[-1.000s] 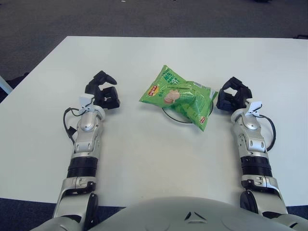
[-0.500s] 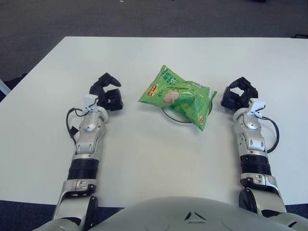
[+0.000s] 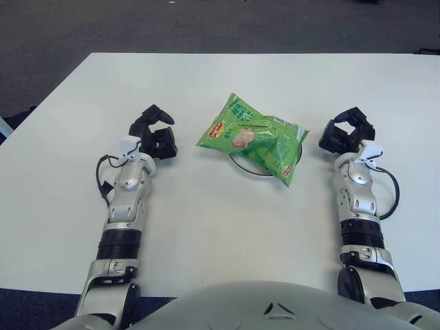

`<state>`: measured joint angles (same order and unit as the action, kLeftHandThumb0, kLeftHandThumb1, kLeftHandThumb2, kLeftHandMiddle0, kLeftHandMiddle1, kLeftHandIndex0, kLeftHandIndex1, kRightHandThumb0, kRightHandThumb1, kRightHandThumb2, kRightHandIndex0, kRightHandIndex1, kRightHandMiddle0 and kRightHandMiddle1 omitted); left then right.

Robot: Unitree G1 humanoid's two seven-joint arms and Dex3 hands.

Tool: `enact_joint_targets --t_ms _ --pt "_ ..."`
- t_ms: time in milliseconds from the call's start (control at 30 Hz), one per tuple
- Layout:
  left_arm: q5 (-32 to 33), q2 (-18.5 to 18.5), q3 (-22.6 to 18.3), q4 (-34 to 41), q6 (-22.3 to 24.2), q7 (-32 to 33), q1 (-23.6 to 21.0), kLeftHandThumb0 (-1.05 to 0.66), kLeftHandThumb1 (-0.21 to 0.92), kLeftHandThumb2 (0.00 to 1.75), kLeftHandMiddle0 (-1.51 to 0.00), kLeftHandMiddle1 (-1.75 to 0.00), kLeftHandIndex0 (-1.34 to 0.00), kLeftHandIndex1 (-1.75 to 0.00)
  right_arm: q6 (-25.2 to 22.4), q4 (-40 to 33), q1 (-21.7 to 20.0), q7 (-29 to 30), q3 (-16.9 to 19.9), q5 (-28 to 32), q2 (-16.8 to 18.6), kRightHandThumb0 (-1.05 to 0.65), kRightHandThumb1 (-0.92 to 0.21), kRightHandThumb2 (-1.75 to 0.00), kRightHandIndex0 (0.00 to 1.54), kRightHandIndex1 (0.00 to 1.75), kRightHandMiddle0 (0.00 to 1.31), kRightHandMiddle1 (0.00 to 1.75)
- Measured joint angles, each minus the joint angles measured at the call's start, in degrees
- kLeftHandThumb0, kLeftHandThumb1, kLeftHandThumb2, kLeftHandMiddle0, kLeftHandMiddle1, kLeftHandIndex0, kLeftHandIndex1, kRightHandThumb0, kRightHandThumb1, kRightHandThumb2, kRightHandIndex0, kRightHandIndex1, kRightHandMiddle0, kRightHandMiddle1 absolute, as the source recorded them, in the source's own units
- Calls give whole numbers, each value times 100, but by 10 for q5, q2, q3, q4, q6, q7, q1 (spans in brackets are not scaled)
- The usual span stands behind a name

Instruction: Put the snack into the plate.

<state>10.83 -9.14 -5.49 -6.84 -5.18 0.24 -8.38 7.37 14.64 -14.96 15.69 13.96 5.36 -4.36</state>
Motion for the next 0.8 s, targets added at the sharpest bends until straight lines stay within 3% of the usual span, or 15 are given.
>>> enact_joint_targets --t_ms 800 --pt "-2 4 10 3 0 26 1 -50 26 139 -138 -175 -66 -175 17 3 -2 -9 2 5 3 -54 -17 -149 134 175 73 175"
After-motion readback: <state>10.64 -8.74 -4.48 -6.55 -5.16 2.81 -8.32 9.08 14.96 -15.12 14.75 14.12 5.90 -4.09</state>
